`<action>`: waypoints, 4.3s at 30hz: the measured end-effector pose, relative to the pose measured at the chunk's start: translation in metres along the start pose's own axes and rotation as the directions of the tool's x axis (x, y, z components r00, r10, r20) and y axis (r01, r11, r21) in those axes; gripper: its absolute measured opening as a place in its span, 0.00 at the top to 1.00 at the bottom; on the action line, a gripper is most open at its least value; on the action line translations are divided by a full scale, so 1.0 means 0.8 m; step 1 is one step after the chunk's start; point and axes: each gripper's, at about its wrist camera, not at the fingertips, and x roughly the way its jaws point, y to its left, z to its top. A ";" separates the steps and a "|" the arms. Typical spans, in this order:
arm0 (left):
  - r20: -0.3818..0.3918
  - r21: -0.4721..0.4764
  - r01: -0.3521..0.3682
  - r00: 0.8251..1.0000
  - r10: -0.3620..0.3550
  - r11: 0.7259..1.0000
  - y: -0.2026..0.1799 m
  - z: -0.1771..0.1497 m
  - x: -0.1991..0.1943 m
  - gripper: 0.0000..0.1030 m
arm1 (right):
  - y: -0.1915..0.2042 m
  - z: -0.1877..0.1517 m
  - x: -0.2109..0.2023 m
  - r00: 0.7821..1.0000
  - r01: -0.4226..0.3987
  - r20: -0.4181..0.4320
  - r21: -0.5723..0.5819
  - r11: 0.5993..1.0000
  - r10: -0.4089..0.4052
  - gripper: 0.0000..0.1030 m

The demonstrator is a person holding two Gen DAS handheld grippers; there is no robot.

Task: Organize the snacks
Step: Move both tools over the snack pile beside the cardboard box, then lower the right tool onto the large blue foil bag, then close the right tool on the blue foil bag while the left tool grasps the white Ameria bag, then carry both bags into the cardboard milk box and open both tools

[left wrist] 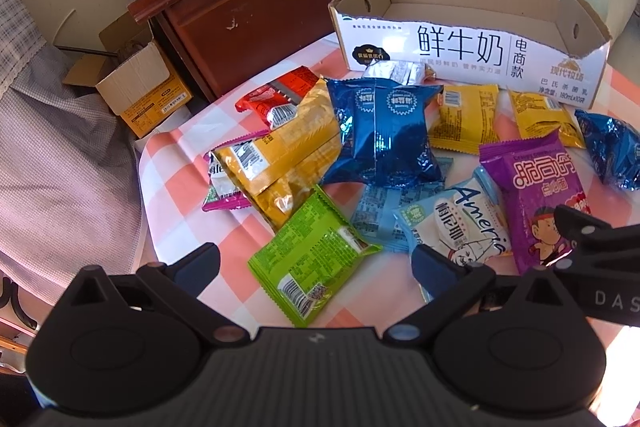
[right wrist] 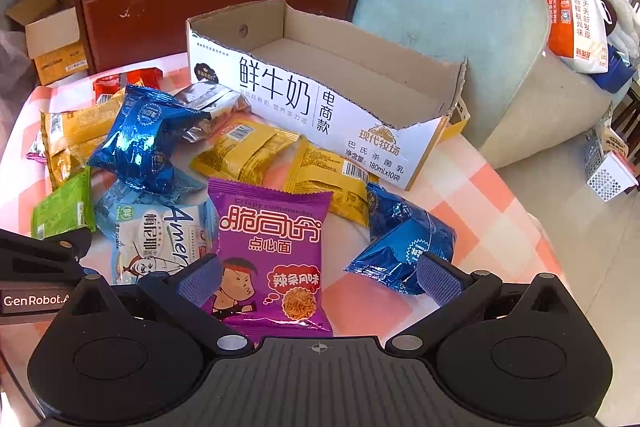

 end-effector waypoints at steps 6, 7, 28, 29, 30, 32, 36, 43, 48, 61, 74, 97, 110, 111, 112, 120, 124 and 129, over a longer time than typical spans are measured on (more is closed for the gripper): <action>0.003 -0.007 0.025 1.000 -0.025 1.000 0.000 0.000 0.000 0.03 | -0.004 -0.002 -0.001 1.000 -0.011 0.005 0.007 1.000 0.011 0.00; 0.000 -0.016 0.039 0.999 -0.039 0.999 0.001 0.000 0.000 0.03 | -0.005 -0.003 -0.001 1.000 -0.016 0.006 0.009 1.000 0.016 0.00; 0.014 -0.121 0.182 0.983 -0.181 0.976 0.005 0.005 0.017 0.03 | -0.141 -0.035 0.002 0.990 -0.133 -0.006 0.335 0.933 0.143 0.00; 0.016 -0.121 0.190 0.982 -0.189 0.974 0.000 0.007 0.018 0.03 | -0.144 -0.035 0.004 0.990 -0.134 -0.003 0.343 0.930 0.144 0.00; 0.017 -0.121 0.195 0.981 -0.194 0.973 -0.003 0.008 0.020 0.03 | -0.147 -0.034 0.006 0.990 -0.132 -0.003 0.351 0.927 0.142 0.00; 0.019 -0.118 0.203 0.979 -0.202 0.972 -0.012 0.013 0.025 0.03 | -0.150 -0.032 0.011 0.991 -0.122 -0.008 0.370 0.921 0.135 0.00; 0.003 -0.113 0.194 0.981 -0.195 0.975 -0.027 0.020 0.040 0.03 | -0.152 -0.024 0.024 0.986 -0.146 -0.007 0.414 0.899 0.164 0.01; 0.006 -0.108 0.203 0.979 -0.204 0.973 -0.047 0.025 0.058 0.03 | -0.145 -0.013 0.049 0.985 -0.142 -0.027 0.454 0.880 0.173 0.02; -0.010 -0.102 0.172 0.985 -0.174 0.980 -0.051 0.019 0.067 0.03 | -0.140 -0.012 0.064 0.980 -0.155 -0.038 0.465 0.871 0.195 0.08; 0.000 -0.086 0.250 0.968 -0.251 0.964 -0.019 -0.004 0.045 0.18 | -0.125 -0.019 0.065 0.956 -0.244 -0.043 0.438 0.865 0.292 0.32; 0.011 0.194 0.272 0.960 -0.280 0.942 -0.052 -0.025 0.028 0.11 | -0.114 -0.013 0.066 0.958 -0.223 -0.082 0.392 0.893 0.275 0.23; -0.050 0.263 0.333 0.942 -0.331 0.906 -0.060 -0.037 0.034 0.21 | -0.106 -0.014 0.071 0.962 -0.199 -0.112 0.333 0.922 0.248 0.22; -0.016 0.209 0.343 0.937 -0.348 0.916 -0.051 -0.024 0.021 0.52 | -0.105 -0.017 0.058 0.964 -0.216 -0.085 0.306 0.927 0.253 0.37; -0.010 0.206 0.344 0.937 -0.350 0.916 -0.050 -0.023 0.019 0.52 | -0.105 -0.017 0.055 0.964 -0.219 -0.081 0.301 0.928 0.254 0.37; -0.001 0.201 0.342 0.937 -0.349 0.918 -0.049 -0.020 0.016 0.52 | -0.104 -0.017 0.053 0.964 -0.223 -0.077 0.296 0.929 0.256 0.37; 0.069 0.171 0.298 0.947 -0.313 0.939 -0.038 -0.001 -0.001 0.52 | -0.098 -0.008 0.021 0.965 -0.254 -0.017 0.205 0.945 0.263 0.37; 0.114 0.171 0.283 0.946 -0.305 0.944 -0.031 0.016 -0.013 0.52 | -0.095 -0.001 0.010 0.959 -0.282 0.006 0.160 0.946 0.285 0.37; 0.148 0.122 0.324 0.929 -0.340 0.938 -0.015 0.039 -0.019 0.52 | -0.095 0.012 -0.004 0.956 -0.293 0.057 0.089 0.952 0.289 0.37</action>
